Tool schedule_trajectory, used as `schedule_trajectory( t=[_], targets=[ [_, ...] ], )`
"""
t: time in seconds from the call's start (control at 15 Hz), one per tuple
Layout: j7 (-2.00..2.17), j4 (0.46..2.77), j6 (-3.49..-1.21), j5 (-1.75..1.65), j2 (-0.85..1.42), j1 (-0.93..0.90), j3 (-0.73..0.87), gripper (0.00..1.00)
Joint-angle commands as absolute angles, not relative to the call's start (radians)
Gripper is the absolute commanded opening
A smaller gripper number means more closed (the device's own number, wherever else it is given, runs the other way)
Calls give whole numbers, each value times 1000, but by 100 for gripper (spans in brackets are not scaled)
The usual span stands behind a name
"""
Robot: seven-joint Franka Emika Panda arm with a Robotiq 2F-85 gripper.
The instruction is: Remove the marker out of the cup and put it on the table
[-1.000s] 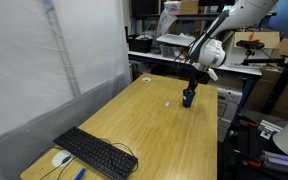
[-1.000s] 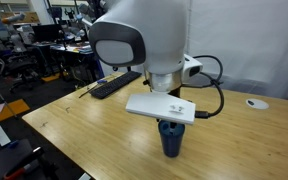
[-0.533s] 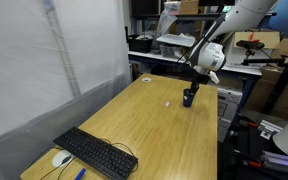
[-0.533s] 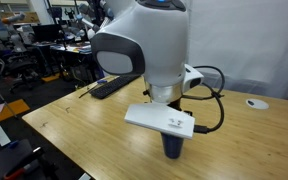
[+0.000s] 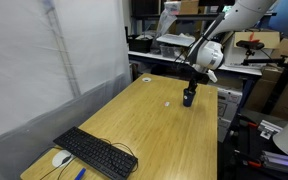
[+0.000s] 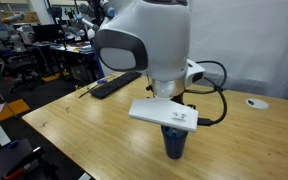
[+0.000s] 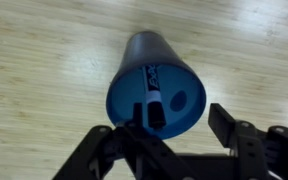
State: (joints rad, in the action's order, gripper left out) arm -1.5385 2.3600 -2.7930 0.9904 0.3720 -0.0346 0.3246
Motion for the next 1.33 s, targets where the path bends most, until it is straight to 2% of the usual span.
schedule_trajectory(
  t=[0.0, 0.07, 0.13, 0.27, 0.6, 0.73, 0.93, 1.27],
  targets=[
    [-1565, 2356, -2818, 1000, 354, -33, 321, 44],
    [-1566, 2353, -2820, 1001, 355, -31, 322, 39],
    [-1565, 2351, -2821, 1001, 355, -29, 323, 45],
    [-1569, 2349, -2823, 1005, 353, -25, 325, 21],
    [-1570, 2358, -2837, 1003, 332, -23, 337, 38],
    [-1569, 2362, -2846, 1002, 323, -23, 345, 38],
    [-1569, 2369, -2851, 1002, 306, -25, 357, 24],
    [-1570, 2375, -2854, 1008, 313, -26, 357, 38]
  ],
)
